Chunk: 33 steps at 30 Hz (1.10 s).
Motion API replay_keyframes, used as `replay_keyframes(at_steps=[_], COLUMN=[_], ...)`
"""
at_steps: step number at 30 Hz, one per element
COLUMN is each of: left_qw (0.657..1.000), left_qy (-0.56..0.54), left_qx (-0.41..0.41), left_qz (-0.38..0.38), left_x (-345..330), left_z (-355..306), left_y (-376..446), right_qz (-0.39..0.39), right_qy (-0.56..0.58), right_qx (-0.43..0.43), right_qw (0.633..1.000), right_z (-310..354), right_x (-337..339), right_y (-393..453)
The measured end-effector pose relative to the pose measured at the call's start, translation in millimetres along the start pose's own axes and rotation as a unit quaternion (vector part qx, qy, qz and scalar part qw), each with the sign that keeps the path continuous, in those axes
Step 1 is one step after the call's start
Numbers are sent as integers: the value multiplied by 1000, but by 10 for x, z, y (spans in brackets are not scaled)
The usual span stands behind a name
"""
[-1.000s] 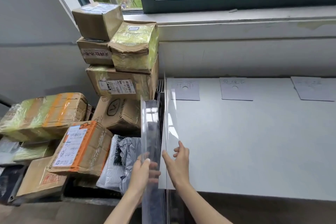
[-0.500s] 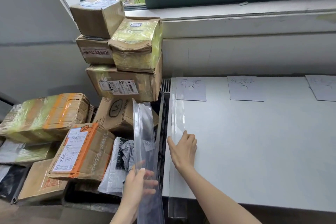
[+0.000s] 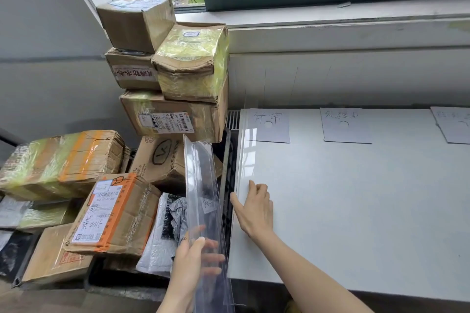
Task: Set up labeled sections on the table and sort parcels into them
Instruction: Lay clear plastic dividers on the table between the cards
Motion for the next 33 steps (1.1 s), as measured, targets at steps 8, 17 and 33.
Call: replay_keyframes(at_steps=[8, 17, 33], left_qw=[999, 999, 999], left_qy=[-7, 39, 28], left_qx=[1, 16, 32], left_qz=[36, 24, 29], left_x=[-176, -199, -46], left_z=[-148, -242, -41], left_y=[-203, -208, -99], right_qz=[-41, 60, 4], right_qy=[88, 14, -49], right_qx=[-33, -53, 41], right_qw=[995, 997, 998], right_z=[-106, -145, -89], right_x=[283, 48, -22], right_y=[-102, -445, -202])
Point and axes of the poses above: each hand's wrist, its own y-axis towards the middle knuckle, its own x-axis out of the back of the hand, z = x × y, the point moved 9 cm from there along y, towards the middle knuckle, and after that the axes turned 7 degrees about -z, right-handed, at the moved point
